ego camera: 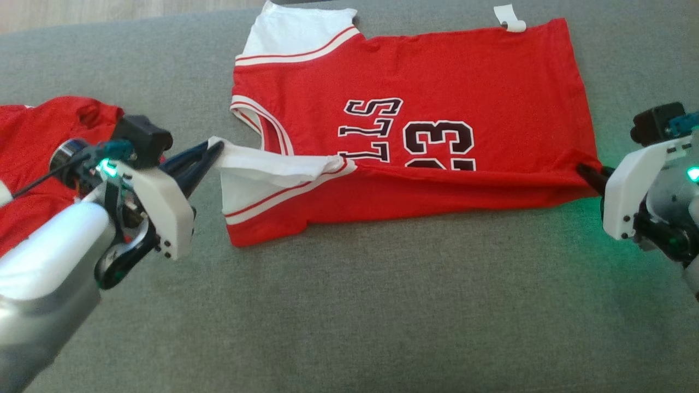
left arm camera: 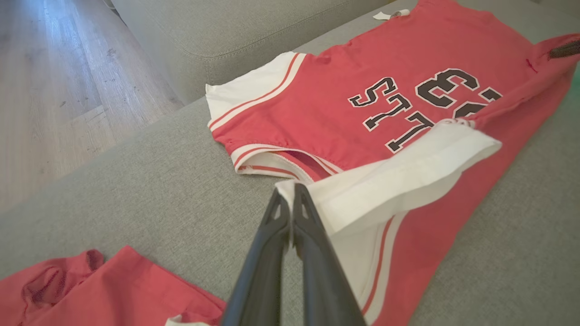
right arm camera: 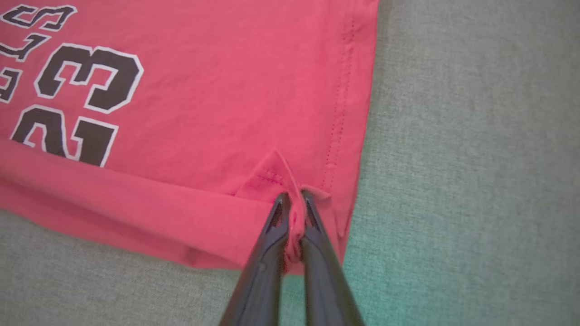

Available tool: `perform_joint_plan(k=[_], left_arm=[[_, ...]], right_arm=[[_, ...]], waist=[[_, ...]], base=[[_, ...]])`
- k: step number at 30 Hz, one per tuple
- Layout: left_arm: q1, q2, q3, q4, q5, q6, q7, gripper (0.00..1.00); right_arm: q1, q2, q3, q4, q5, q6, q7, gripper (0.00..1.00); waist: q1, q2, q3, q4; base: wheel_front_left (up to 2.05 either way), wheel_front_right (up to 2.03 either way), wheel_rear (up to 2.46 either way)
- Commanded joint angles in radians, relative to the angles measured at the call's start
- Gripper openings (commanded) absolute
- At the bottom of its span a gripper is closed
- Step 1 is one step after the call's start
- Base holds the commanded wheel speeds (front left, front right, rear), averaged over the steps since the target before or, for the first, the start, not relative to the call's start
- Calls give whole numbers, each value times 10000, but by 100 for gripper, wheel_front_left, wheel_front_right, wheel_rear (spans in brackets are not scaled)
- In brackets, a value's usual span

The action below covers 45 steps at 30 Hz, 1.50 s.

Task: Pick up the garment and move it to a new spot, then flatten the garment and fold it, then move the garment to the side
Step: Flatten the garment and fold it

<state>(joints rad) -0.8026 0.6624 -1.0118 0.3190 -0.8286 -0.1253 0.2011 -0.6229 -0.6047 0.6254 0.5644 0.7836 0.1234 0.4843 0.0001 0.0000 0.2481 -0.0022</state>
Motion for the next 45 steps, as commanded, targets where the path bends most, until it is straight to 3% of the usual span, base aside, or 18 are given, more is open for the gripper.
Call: perform_joint_plan(k=[1,10,11,12,13,19,24,29,31,38,45], left_arm=[[-622,343,411,-88,95,-43,-80,0],[-1820,193,-714,477,-41,-51,-365,0],[-1987,137,-755,619,-8,-52,-506,0],[-2167,54,-739,817,93,-52,-721,91],[-2337,-56,-718,1037,231,-52,-961,100],[-2961,-842,-108,2287,568,506,-2809,100],[-2730,-1272,619,2831,246,1032,-4201,100],[-1869,-1375,1630,2228,99,1770,-4609,100],[-972,-1422,2762,1069,437,2385,-4622,100],[1778,-1904,4398,-953,1501,3105,-4626,100],[4169,-2819,4893,-1511,2531,3206,-4627,100]], right_arm=[[-202,-152,-65,-175,-78,73,-14,0],[-890,153,9,177,-270,73,-172,0],[-1001,177,1,223,-340,73,-287,37],[-1104,219,-41,292,-378,73,-418,100],[-1204,291,-118,427,-388,73,-484,100],[-1820,672,-821,1074,-766,73,-1900,100],[-1855,985,-1648,1248,-1025,73,-3913,100],[-1345,1223,-2487,774,-1435,73,-5785,100],[-772,1424,-3032,349,-1957,73,-6615,100],[918,2290,-4300,-518,-3380,73,-7048,100],[2811,3744,-5806,-1285,-5131,73,-6478,100]], waist=[[-1,0,58,-24],[-1,0,503,-69],[-1,0,558,-65],[-1,0,612,-60],[-1,0,659,-57],[-1,0,739,-47],[-1,0,397,-29],[-1,0,-118,-38],[-1,0,-422,-58],[-1,0,-942,-66],[-1,0,-1256,70]], base=[[0,0,0],[0,0,0],[0,0,0],[0,0,0],[0,0,0],[0,0,0],[0,0,0],[0,0,0],[0,0,0],[0,0,0],[0,0,0]])
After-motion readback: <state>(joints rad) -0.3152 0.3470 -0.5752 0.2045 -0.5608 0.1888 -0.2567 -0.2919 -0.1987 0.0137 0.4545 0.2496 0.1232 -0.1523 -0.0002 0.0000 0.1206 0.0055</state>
